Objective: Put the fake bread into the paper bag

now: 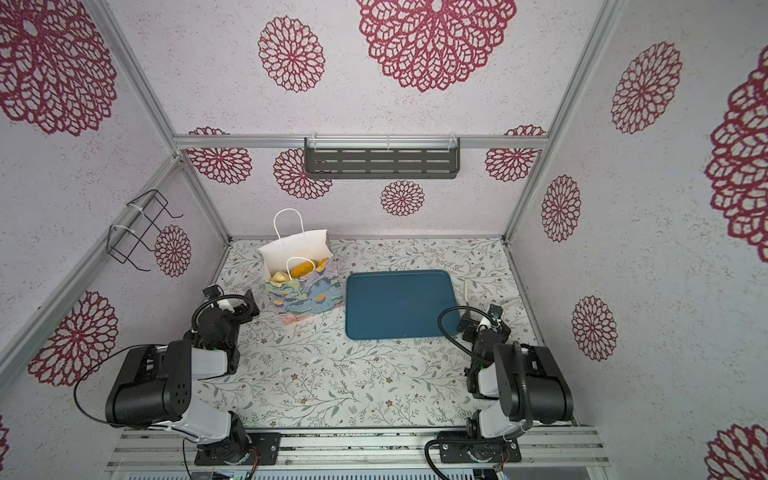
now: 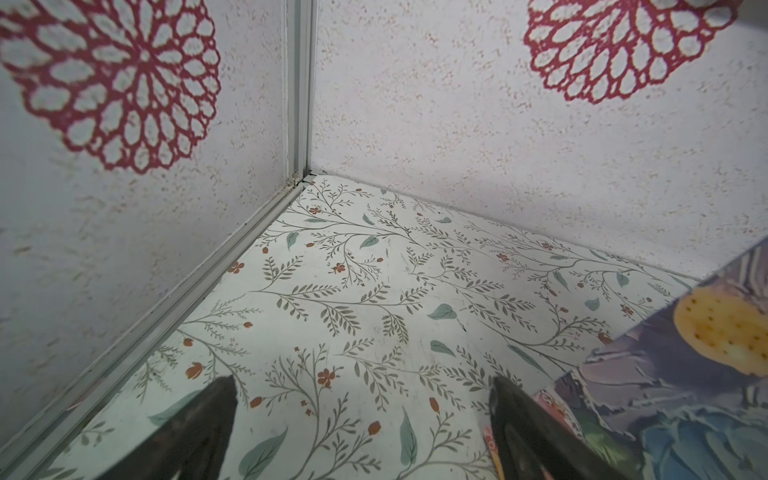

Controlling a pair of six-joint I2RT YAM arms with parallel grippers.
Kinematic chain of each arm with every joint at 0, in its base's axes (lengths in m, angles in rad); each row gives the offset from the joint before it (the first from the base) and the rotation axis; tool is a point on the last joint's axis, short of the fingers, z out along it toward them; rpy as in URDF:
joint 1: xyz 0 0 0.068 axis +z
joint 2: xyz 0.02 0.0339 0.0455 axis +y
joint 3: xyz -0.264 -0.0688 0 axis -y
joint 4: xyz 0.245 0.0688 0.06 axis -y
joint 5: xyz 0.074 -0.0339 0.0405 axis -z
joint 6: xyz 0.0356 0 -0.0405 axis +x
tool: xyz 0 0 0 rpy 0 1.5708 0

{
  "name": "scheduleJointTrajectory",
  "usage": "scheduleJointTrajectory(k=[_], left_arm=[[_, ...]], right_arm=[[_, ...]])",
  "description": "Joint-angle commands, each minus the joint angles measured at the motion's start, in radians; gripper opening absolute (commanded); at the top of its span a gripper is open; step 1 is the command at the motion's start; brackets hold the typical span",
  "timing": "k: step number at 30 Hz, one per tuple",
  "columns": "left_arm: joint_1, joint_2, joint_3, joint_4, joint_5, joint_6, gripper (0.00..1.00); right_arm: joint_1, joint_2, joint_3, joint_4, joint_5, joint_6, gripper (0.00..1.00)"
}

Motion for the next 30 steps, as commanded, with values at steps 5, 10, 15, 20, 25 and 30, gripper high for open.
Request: scheduleJointTrajectory(k=[5,10,15,20,25,30], left_arm=[[0.006,-0.007,0.022,-0.019,0.022,0.019,0.97],[0.005,-0.006,0.022,-0.017,0.022,0.02,0.97],[0.005,-0.006,0.021,-0.019,0.02,0.02,0.97],[0.001,-0.004,0.03,-0.037,0.039,0.034,0.97],[-0.001,-0.005,0.034,-0.039,0.036,0.035,0.97],[-0.004,-0.003,0.04,-0.051,0.035,0.039,0.97]], right_arm=[[0.03,-0.011,0.136,-0.109,-0.06,-0.083,0.99],[0.038,-0.01,0.131,-0.092,-0.049,-0.087,0.99],[0.04,-0.01,0.131,-0.091,-0.048,-0.087,0.99],[0.04,-0.01,0.131,-0.092,-0.048,-0.087,0.99],[0.04,-0.011,0.131,-0.093,-0.049,-0.088,0.99],[0.04,-0.011,0.131,-0.093,-0.048,-0.088,0.99]])
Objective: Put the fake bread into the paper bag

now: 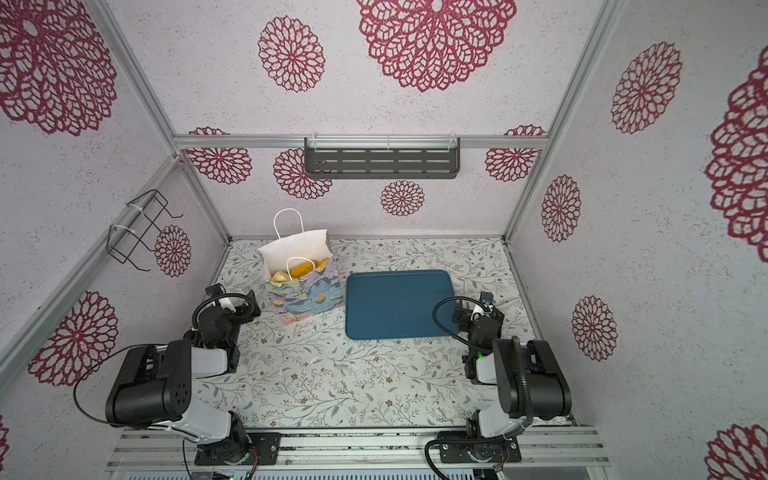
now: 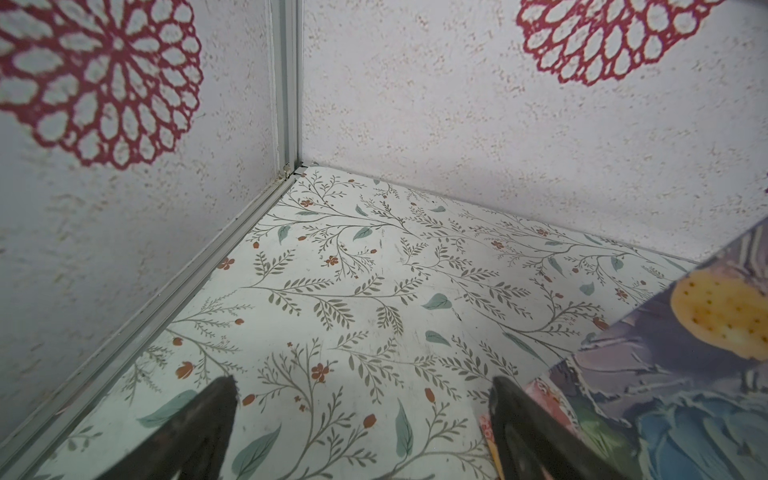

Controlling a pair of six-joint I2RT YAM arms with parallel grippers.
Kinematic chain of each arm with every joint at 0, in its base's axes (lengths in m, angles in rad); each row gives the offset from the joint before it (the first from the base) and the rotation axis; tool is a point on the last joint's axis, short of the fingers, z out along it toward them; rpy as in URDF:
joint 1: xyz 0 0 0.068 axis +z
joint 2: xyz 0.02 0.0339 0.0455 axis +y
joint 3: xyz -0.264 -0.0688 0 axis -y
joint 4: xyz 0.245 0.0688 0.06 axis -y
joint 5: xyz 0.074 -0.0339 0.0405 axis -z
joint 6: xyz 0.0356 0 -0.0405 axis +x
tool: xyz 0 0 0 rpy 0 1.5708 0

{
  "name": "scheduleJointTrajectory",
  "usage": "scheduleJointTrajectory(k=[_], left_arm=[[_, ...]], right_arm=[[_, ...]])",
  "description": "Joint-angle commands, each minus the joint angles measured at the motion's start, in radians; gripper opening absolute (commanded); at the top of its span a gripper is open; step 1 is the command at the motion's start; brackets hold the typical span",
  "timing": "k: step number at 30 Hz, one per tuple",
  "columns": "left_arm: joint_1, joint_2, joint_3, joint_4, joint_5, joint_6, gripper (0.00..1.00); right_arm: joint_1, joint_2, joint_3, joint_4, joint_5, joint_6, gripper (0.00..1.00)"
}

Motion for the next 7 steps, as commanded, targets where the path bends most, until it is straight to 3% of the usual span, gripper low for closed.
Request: scheduleJointTrajectory(k=[1,7], left_arm=[[-0.015,-0.002,0.039,-0.035,0.012,0.035,0.97],[-0.061,-0.001,0.064,-0.083,-0.077,0.07,0.97]], right_arm=[[0.005,-0.015,0.002,0.02,-0.01,-0.017,0.99],[0.006,-0.015,0.002,0.02,-0.01,-0.018,0.99]])
